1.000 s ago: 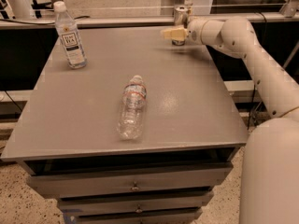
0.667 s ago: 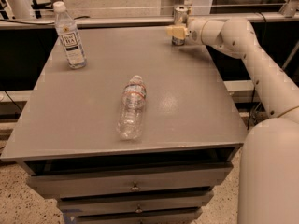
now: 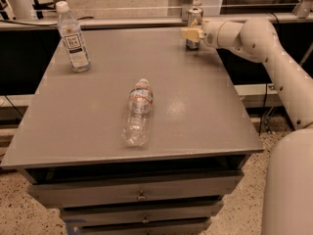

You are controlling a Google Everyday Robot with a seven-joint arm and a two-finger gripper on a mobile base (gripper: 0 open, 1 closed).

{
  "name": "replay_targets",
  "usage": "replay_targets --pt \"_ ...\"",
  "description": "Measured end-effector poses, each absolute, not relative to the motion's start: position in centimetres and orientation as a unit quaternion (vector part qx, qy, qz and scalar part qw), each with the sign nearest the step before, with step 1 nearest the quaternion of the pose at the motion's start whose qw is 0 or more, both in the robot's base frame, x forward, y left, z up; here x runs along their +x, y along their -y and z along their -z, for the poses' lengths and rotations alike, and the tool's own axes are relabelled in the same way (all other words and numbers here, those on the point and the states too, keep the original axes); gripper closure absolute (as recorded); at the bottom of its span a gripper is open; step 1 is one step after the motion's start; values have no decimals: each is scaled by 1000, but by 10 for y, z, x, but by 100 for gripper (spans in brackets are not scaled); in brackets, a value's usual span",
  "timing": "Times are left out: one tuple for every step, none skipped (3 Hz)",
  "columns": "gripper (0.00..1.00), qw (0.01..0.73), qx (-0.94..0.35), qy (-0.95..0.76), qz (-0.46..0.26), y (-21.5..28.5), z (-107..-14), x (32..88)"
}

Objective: Move redbull can near water bottle

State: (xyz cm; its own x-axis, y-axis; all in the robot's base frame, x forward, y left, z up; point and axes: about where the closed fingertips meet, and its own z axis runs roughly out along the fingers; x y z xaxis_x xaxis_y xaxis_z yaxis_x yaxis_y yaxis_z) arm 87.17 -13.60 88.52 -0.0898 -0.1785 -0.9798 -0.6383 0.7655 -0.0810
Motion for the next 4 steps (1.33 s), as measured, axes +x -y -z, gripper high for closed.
replay_targets --pt "100 601 -308 -709 -205 130 -898 836" --pt "100 585 -343 -695 -240 107 -910 782" --pt "100 569 -369 -682 -275 83 -915 726" --pt "100 555 -383 -673 -304 68 -913 670"
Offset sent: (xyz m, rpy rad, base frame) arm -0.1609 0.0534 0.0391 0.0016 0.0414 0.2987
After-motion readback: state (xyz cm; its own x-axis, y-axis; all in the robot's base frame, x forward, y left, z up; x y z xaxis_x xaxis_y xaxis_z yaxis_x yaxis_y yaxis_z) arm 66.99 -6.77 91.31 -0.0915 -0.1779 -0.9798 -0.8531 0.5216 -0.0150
